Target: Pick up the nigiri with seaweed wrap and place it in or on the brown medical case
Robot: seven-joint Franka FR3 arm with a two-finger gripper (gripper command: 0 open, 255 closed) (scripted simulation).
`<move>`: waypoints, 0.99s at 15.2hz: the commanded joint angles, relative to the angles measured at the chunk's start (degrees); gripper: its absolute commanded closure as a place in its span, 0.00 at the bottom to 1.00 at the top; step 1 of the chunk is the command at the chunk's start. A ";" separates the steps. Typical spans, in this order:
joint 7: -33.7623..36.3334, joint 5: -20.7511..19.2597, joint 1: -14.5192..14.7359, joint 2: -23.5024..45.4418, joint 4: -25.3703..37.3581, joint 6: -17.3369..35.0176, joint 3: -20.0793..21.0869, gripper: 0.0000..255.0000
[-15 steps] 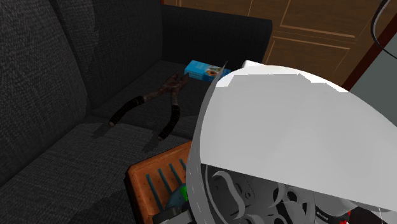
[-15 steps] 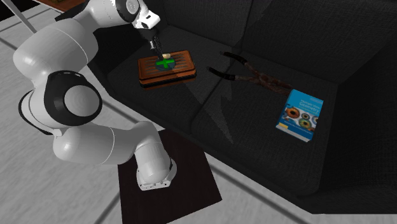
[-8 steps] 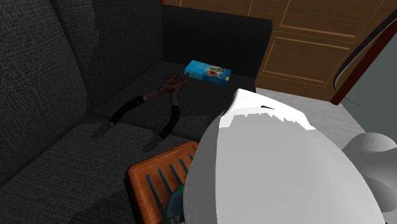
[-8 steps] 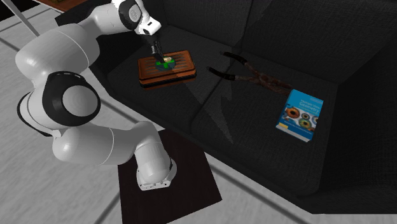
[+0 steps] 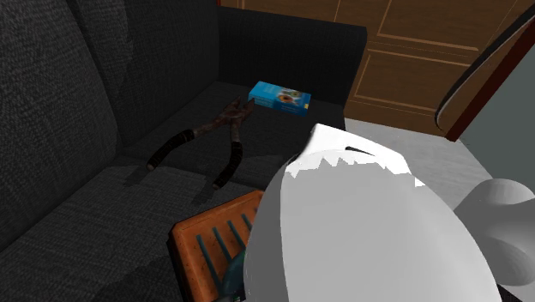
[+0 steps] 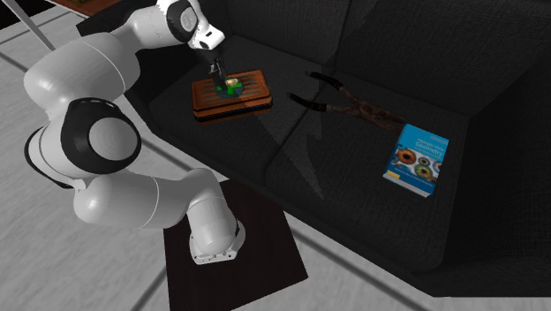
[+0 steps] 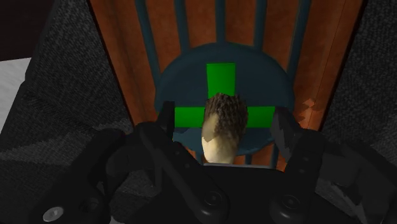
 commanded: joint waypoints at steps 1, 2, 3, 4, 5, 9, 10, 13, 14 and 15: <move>-0.03 0.01 -0.07 0.15 -0.08 -0.02 0.08 0.00; 0.00 -0.01 -0.10 0.18 -0.03 -0.04 0.12 0.00; -0.01 -0.01 -0.11 0.18 -0.02 -0.05 0.11 0.00; 0.01 0.29 0.30 -0.20 -0.75 0.33 -0.02 0.00; 0.12 0.07 0.26 -0.14 1.18 -1.57 -0.32 0.00; 0.62 -0.66 -0.24 0.47 6.97 -6.83 -0.67 0.00; 0.61 -0.65 -0.23 0.46 6.96 -6.83 -0.68 0.00; 0.62 -0.66 -0.24 0.47 6.97 -6.83 -0.67 0.00; 0.62 -0.66 -0.24 0.47 6.97 -6.83 -0.67 0.00; 0.62 -0.66 -0.24 0.47 6.97 -6.83 -0.67 0.00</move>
